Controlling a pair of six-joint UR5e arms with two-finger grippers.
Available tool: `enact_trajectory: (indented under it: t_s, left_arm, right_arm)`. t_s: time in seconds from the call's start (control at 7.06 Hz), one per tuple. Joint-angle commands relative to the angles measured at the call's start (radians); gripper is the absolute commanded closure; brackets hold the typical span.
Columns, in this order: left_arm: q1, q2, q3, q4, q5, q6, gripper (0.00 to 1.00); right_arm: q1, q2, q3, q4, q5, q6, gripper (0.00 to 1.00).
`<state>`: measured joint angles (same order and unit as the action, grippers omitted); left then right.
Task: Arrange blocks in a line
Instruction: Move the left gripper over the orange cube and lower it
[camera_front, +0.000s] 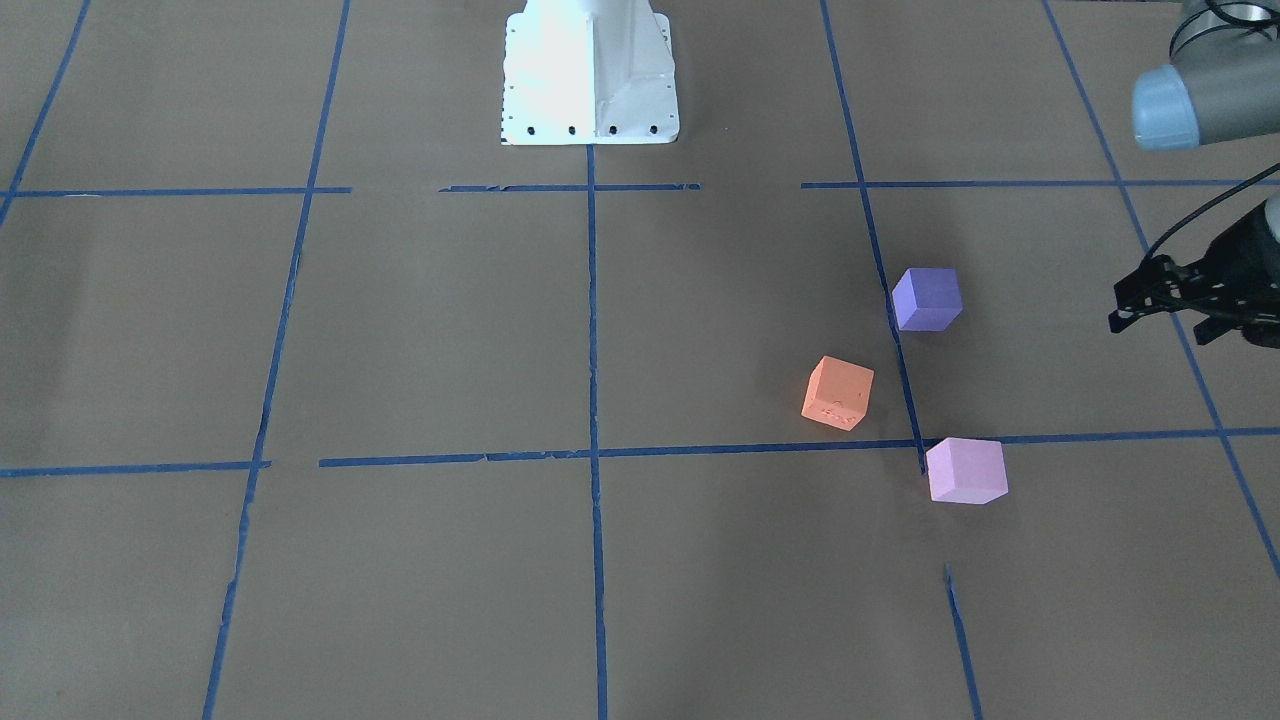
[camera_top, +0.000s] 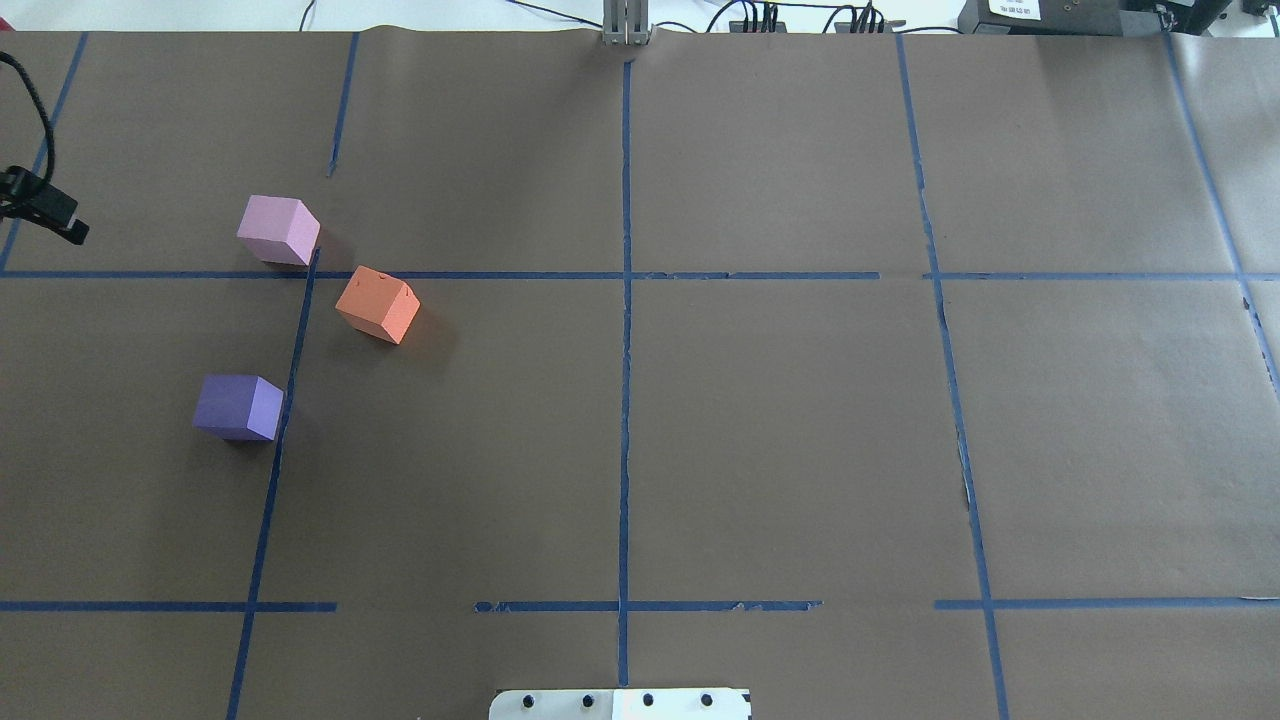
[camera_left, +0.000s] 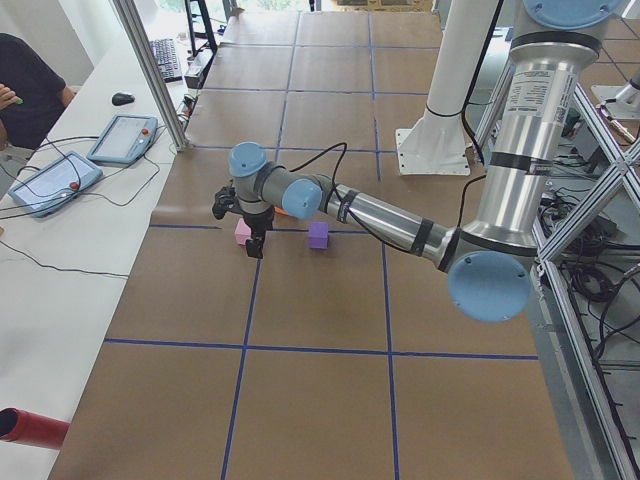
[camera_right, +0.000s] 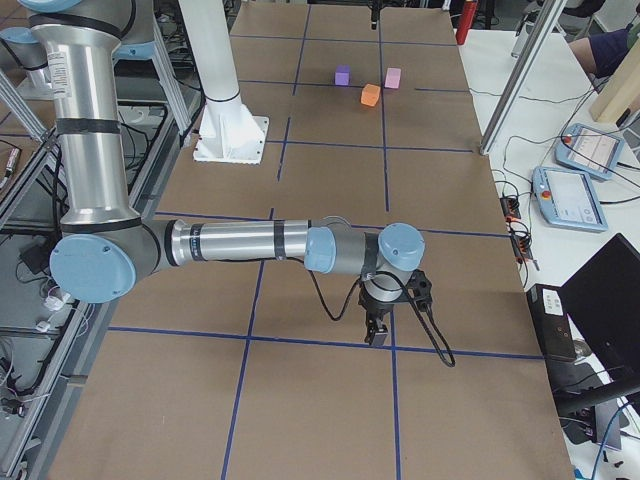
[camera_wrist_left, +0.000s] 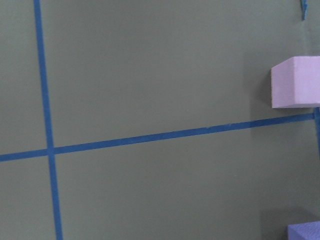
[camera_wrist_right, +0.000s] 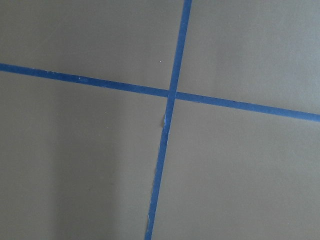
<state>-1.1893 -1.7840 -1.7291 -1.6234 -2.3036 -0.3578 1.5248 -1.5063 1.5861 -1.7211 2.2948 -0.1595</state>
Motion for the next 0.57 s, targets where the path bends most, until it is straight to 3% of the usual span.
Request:
enact_trajectory:
  t_s: [0.0,0.42]
  left_arm:
    - [0.106,-0.105,0.042,-0.001,0.006,-0.058,0.0]
    - [0.238,-0.208,0.081,-0.006,0.073,-0.159,0.0]
  right_arm:
    - [0.0,0.0,0.0,0.0,0.0,0.0,0.0]
    - [0.0,0.0,0.0,0.0,0.0,0.0,0.0]
